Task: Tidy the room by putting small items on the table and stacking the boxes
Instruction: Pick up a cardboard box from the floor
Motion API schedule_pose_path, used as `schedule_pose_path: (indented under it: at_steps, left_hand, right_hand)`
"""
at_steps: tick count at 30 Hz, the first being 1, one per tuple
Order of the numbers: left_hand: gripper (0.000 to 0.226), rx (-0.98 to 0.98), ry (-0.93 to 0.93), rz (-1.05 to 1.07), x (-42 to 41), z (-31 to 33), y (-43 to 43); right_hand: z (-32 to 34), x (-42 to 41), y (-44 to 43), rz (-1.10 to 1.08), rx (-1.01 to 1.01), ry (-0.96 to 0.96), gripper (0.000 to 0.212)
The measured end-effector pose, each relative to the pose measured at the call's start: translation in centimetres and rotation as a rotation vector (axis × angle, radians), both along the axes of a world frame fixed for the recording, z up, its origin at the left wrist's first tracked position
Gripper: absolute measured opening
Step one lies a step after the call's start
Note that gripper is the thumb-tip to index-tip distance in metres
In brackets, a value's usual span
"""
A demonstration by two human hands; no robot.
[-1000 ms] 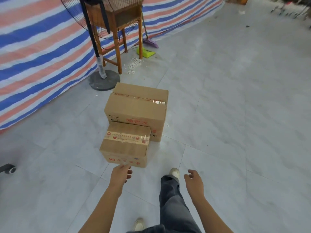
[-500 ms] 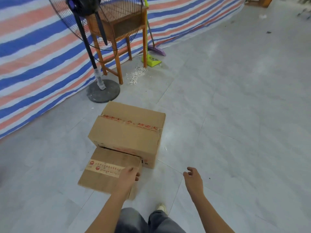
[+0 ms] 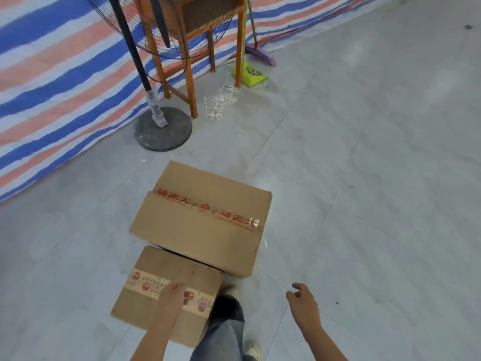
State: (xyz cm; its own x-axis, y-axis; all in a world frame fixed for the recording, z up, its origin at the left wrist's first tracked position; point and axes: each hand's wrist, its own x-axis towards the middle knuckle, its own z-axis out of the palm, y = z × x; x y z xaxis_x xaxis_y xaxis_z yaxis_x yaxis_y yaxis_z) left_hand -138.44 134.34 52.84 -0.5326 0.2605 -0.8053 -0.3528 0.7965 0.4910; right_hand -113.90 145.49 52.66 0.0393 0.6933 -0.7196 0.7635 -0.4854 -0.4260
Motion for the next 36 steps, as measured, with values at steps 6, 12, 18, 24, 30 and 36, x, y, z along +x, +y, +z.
schedule_pose_path:
  at_steps: [6,12,18,24,30,36]
  left_hand:
    - [0.019,-0.044,0.124,-0.141,-8.4,-4.8,9.3]
    - [0.047,-0.272,0.313,-0.406,-14.6,-13.1,13.6]
    - [0.066,-0.413,0.513,-0.396,-20.3,-18.5,15.8]
    - [0.078,-0.511,0.544,-0.386,-24.7,-22.1,16.9]
    - [0.076,-0.584,0.505,-0.361,-26.7,-23.9,16.9]
    - [0.089,-0.321,0.303,-0.264,-27.4,-23.9,17.0]
  right_hand:
    - [-4.8,-6.6,7.7,-0.023,-0.076,-0.053,0.04]
    - [-14.1,-12.8,12.7,-0.025,-0.143,-0.032,0.052]
    - [-20.8,-15.3,16.3,-0.12,-0.132,-0.106,0.075]
    - [-24.9,-14.1,16.9,0.01,-0.076,-0.162,0.098]
    - [-26.6,-13.2,17.4,0.126,0.025,-0.205,0.103]
    - [-26.7,-10.8,20.3,0.171,0.055,-0.203,0.096]
